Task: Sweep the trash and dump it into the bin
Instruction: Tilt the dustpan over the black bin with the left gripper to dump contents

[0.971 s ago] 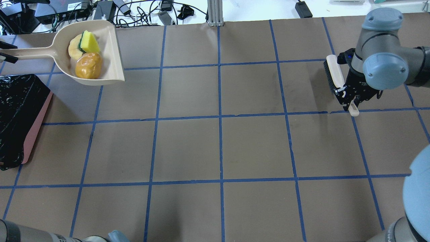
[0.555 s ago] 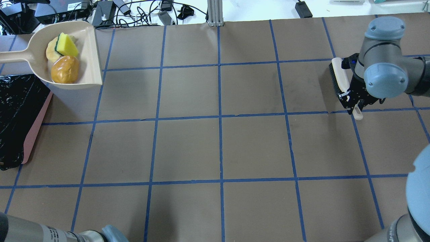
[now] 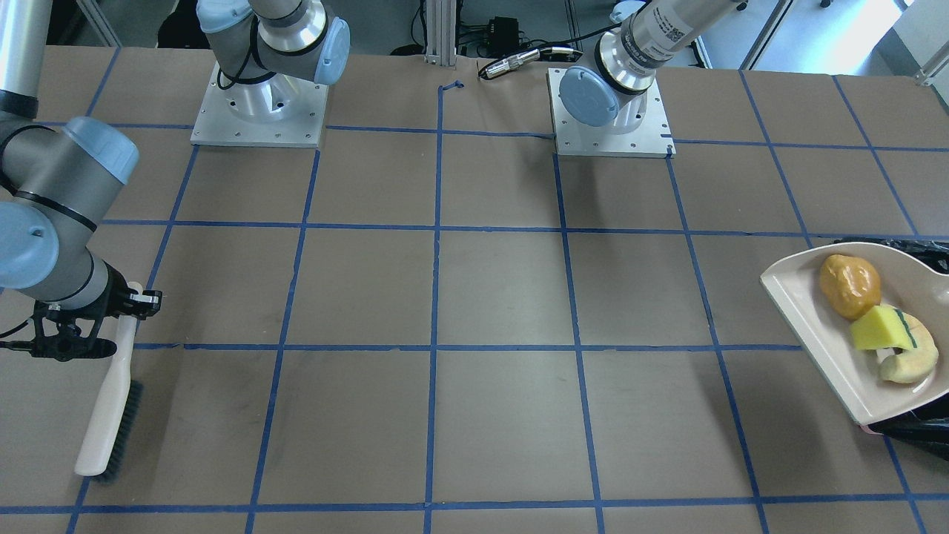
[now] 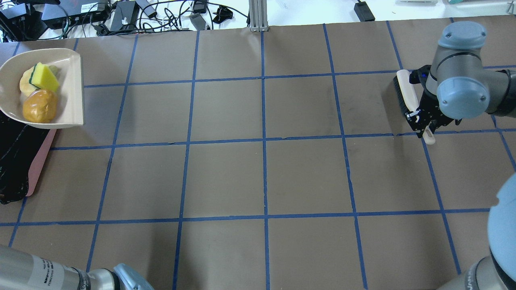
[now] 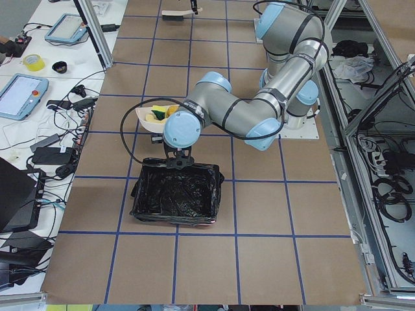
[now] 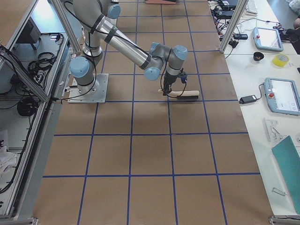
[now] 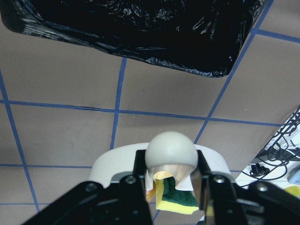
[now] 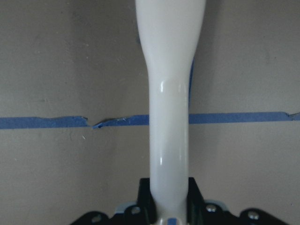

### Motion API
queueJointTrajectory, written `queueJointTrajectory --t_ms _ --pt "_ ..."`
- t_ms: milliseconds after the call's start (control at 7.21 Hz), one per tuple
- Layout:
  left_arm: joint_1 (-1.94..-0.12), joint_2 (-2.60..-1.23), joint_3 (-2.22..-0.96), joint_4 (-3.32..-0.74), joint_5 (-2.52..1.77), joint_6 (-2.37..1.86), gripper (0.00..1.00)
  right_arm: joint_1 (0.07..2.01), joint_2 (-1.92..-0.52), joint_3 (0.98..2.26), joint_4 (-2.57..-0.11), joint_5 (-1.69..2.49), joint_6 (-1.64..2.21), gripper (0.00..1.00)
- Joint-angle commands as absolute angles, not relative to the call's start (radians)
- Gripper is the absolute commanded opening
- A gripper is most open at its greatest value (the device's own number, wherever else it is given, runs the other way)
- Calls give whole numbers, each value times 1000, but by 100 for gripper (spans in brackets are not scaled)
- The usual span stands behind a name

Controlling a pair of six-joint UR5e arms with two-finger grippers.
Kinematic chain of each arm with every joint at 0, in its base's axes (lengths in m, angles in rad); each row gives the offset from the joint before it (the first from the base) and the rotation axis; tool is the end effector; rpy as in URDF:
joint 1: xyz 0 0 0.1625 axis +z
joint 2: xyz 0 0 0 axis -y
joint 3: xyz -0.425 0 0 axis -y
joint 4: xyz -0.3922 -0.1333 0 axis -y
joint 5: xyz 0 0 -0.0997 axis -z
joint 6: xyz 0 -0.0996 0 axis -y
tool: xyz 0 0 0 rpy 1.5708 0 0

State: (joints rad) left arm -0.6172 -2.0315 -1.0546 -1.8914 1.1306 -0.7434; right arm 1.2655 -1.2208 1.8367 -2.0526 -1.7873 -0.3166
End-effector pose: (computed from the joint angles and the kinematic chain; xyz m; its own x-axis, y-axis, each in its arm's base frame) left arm 0.4309 -0.5213 0.4519 0.2142 -0.9687 0.1254 -0.8721 -0.1319 0.4712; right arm -0.0591 -0.5598 0.2254 -0.9861 -0.0413 0.1607 -0.0096 0.9811 0.1933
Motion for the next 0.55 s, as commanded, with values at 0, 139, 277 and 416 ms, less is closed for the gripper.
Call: queueJointTrajectory --t_ms 0,139,277,416 --pt "-565 -2097 -974 -1902 1164 -683 0 1266 -1221 1836 -2066 -1787 -318 72" --pt "-537 -2123 -924 -1928 1167 -658 0 1266 -1224 1836 -2106 -1792 -316 91" --pt "-517 -2149 -861 -1968 1167 -657 0 1266 -1218 1836 -2111 -1781 -314 95" --pt "-497 -2170 -807 -2008 1166 -647 0 1266 -1215 1836 -2114 -1779 -314 95"
